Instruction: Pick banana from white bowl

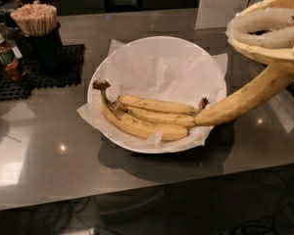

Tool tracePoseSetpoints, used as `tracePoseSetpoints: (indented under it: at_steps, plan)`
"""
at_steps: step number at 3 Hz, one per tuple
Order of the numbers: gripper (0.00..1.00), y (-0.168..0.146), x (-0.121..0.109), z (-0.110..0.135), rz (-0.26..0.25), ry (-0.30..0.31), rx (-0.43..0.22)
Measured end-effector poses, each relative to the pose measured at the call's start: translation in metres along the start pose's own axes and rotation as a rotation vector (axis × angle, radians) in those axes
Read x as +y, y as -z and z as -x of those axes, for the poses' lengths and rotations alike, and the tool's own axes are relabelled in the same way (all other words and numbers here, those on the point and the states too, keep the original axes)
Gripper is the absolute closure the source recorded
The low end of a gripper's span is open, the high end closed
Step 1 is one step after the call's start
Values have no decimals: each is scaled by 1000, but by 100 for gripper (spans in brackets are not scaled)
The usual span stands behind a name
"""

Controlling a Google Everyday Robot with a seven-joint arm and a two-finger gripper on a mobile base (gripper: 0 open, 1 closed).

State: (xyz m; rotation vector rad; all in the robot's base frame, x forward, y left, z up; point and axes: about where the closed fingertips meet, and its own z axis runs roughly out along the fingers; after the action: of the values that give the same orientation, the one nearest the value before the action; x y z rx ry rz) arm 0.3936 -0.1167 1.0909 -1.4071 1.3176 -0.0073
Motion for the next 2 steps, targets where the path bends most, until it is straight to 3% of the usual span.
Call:
tracePoseSetpoints:
  at_steps: [1, 2]
  plan:
    - [100, 23, 1, 35, -34, 114, -51]
    - [100, 35, 2, 60, -46, 190, -106]
